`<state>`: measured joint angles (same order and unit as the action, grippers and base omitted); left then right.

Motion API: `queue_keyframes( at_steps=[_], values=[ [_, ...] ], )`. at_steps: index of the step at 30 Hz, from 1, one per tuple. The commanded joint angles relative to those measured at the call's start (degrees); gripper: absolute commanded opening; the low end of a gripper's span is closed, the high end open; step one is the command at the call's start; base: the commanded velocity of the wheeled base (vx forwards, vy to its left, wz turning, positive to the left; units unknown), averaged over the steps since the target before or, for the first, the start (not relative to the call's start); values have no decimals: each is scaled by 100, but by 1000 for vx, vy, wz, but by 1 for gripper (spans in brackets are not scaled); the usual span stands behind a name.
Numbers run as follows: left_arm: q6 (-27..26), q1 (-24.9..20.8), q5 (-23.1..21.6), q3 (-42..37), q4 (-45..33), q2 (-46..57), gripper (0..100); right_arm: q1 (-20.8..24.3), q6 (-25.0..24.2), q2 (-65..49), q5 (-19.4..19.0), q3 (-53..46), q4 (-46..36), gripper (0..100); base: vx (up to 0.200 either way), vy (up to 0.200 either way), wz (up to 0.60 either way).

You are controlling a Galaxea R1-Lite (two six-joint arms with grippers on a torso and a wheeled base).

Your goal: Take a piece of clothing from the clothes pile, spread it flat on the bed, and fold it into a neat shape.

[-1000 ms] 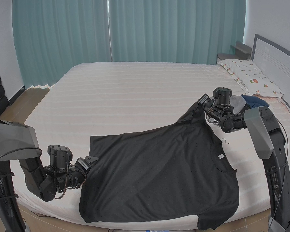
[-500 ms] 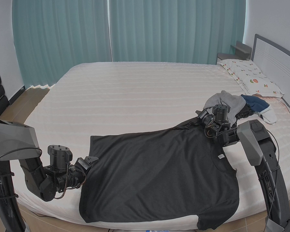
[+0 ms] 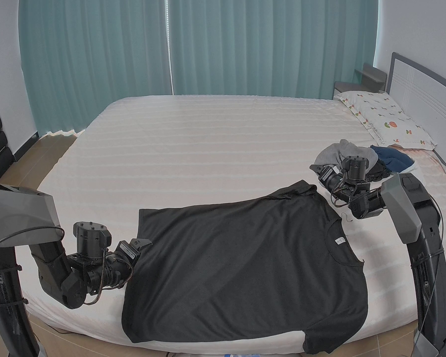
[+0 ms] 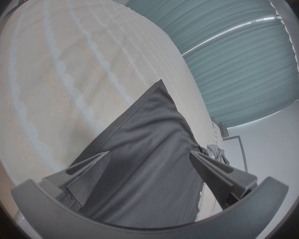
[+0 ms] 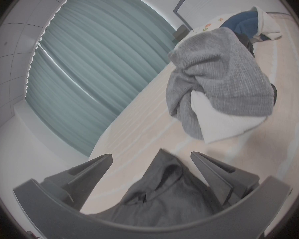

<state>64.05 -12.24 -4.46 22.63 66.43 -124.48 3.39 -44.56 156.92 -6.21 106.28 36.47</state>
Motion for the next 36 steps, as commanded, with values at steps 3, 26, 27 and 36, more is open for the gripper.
queue_keyframes(
  at_steps=[3,26,27,36],
  values=[
    [389,310,16,480,-33,205,100,-286,35,-768,-478,-1074,53,100,0,0,0],
    [-1553,538,675,5472,-2081,-2406,100,-277,193,-627,-434,-1522,352,100,0,0,0],
    [-1562,538,692,5516,-2090,-2494,100,-269,193,-636,-434,-1522,378,100,0,0,0],
    [-1589,582,974,5498,-2037,-2529,100,-225,193,-557,-425,-1434,519,100,0,0,0]
  ],
)
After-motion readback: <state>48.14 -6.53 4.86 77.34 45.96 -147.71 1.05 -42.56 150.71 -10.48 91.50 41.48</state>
